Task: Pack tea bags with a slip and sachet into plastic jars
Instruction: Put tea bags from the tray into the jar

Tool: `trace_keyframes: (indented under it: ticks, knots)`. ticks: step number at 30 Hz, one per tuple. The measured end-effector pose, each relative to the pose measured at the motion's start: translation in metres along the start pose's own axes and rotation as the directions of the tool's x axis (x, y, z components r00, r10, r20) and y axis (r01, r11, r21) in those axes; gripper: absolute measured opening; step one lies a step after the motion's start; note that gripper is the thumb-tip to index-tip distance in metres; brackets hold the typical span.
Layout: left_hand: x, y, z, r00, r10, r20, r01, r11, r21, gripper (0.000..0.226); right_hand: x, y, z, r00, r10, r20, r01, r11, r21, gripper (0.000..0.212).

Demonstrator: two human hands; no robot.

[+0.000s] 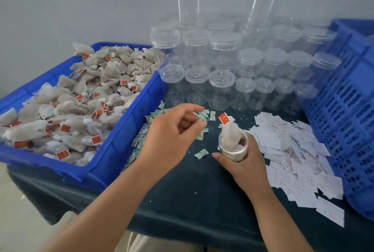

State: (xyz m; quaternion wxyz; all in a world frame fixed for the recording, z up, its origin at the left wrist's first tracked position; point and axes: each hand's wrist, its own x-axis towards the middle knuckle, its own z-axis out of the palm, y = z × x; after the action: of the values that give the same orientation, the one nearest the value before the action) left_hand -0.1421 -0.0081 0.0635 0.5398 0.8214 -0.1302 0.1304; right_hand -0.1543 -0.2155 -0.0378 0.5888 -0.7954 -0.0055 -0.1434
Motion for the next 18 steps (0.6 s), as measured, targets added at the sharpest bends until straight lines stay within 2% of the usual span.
trace_keyframes:
  ticks: [2, 4, 6, 8, 11, 13, 16, 18]
  knots:
    - [0.000, 0.018, 0.019, 0.998, 0.063, 0.007, -0.063, 0.997, -0.054, 0.020, -0.001, -0.001, 0.000, 1.000, -0.009, -0.001, 0.009, 1.000, 0.011, 0.070]
    - [0.002, 0.024, 0.038, 0.998, 0.062, 0.025, -0.061, 0.998, -0.034, 0.015, -0.003, -0.002, 0.001, 1.000, -0.019, 0.016, 0.019, 1.000, 0.020, 0.062]
    - [0.006, 0.023, 0.053, 0.994, 0.066, 0.083, -0.077, 0.987, 0.142, 0.009, -0.005, -0.004, 0.001, 0.999, -0.024, 0.032, 0.023, 0.999, 0.022, 0.057]
    - [0.008, 0.018, 0.061, 0.986, 0.064, 0.154, -0.117, 0.926, 0.360, 0.007, -0.006, -0.004, 0.000, 0.999, -0.023, 0.034, 0.022, 0.999, 0.025, 0.053]
    - [0.008, 0.011, 0.060, 0.965, 0.028, 0.259, -0.136, 0.902, 0.409, 0.015, -0.006, -0.004, 0.000, 1.000, -0.009, 0.019, 0.008, 0.999, 0.036, 0.051]
    - [0.012, 0.010, 0.054, 0.967, 0.042, 0.252, -0.148, 0.896, 0.419, 0.023, -0.005, -0.004, 0.001, 1.000, -0.006, 0.007, 0.006, 0.999, 0.047, 0.050]
    - [0.015, 0.009, 0.048, 0.985, 0.047, 0.169, -0.124, 0.868, 0.481, 0.039, -0.003, -0.001, 0.004, 1.000, -0.015, 0.009, 0.015, 0.999, 0.048, 0.052]
    - [0.013, 0.011, 0.048, 0.981, 0.074, 0.181, -0.159, 0.842, 0.516, 0.029, -0.004, 0.001, 0.005, 1.000, -0.008, 0.017, 0.007, 1.000, 0.027, 0.052]
